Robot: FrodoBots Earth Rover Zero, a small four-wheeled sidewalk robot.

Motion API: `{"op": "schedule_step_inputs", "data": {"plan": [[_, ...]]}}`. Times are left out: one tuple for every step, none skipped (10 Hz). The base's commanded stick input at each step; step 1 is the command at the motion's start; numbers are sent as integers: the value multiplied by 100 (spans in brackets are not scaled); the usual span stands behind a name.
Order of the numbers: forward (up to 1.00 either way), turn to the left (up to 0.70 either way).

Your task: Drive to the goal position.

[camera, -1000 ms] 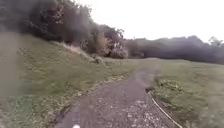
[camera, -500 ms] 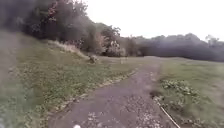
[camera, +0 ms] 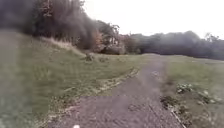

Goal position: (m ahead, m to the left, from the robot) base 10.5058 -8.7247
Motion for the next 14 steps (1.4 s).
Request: {"op": "schedule_step_inputs", "data": {"plan": [[100,0],[100,-2],[100,-40],[100,-40],[100,-40],[100,-40],[100,-21],[100,0],[100,0],[100,0],[100,0],[100,0],[100,-8],[100,-40]]}}
